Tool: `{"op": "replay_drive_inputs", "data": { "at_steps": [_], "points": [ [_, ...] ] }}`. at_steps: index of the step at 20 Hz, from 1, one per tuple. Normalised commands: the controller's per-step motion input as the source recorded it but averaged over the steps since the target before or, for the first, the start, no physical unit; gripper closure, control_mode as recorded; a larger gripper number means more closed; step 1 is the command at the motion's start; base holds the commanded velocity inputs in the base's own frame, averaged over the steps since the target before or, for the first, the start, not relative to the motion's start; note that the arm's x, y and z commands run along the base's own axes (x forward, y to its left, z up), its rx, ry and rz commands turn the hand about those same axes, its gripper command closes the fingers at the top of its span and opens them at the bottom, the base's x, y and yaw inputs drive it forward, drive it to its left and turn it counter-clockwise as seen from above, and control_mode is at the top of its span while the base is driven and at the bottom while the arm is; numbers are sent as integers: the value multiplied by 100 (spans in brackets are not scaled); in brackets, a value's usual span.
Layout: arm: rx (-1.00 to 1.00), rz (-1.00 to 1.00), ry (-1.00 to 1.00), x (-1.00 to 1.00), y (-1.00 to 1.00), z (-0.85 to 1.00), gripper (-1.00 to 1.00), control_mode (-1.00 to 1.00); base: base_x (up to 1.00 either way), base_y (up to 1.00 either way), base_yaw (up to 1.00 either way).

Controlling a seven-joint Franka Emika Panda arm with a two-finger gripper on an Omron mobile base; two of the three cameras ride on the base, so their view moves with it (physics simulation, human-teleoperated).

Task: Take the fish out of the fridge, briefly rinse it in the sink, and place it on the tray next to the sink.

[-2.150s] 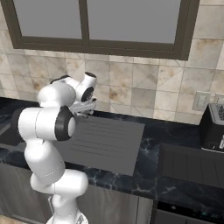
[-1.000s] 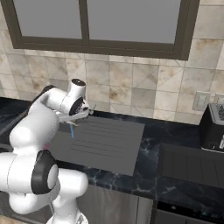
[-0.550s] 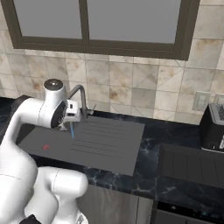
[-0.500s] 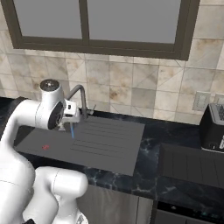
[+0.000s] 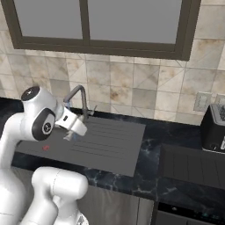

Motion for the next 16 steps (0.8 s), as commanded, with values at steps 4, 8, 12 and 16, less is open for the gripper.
{"op": "replay_drive_inputs", "data": {
  "at_steps": [4,8,12,16],
  "points": [
    [-4,-41,-3,-23,-100,0,100,-100,0,0,0],
    [4,-36,0,-2,-100,0,100,-100,0,0,0],
    [17,-32,0,0,-100,0,100,-100,0,0,0],
    [24,-23,2,0,-100,0,100,-100,0,0,0]
  ]
}}
